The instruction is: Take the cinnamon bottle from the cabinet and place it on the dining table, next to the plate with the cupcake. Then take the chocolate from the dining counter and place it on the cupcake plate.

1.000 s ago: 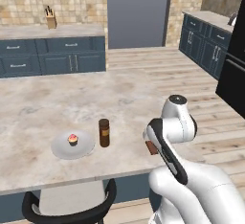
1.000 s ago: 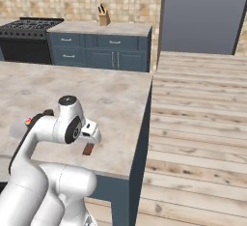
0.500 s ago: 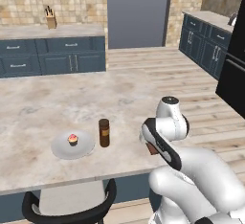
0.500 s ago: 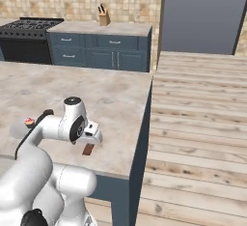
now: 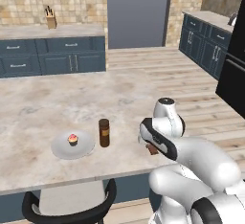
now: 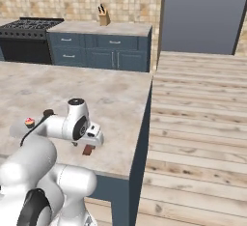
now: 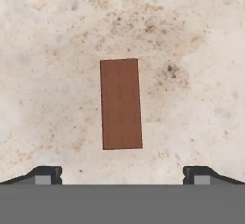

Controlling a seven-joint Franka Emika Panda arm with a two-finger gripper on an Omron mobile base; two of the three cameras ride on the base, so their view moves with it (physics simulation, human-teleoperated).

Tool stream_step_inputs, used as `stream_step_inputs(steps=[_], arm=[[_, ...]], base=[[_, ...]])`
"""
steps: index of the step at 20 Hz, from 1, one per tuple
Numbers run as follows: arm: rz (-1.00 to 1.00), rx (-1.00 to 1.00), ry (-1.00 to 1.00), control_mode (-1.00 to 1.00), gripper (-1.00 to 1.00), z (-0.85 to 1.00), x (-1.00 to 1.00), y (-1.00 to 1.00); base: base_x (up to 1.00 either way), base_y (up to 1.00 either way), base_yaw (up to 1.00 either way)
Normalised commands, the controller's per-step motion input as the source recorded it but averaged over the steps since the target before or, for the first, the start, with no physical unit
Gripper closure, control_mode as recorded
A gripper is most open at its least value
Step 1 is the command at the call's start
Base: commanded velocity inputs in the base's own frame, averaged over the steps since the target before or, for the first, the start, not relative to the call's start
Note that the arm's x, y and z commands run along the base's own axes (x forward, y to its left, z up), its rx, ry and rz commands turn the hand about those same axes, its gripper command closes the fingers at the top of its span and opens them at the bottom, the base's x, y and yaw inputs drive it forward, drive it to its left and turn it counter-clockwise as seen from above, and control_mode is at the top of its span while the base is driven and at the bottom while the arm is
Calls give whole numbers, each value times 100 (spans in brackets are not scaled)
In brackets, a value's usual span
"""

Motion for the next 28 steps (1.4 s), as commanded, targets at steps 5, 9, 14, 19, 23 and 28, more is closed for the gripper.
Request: stream_step_inputs(steps=[5,9,14,19,23,28], arm=[[0,0,2,-100,-100,-59,4,0],[0,0,1,-100,-100,-59,4,0],[0,0,0,-100,-100,-44,0,0],[0,0,0,-100,-100,-37,0,0],[0,0,0,-100,100,-44,0,0],[0,0,-1,-100,100,-35,0,0]], base=[[0,0,0],[0,0,0],[0,0,0],[0,0,0],[0,0,0],[0,0,0]])
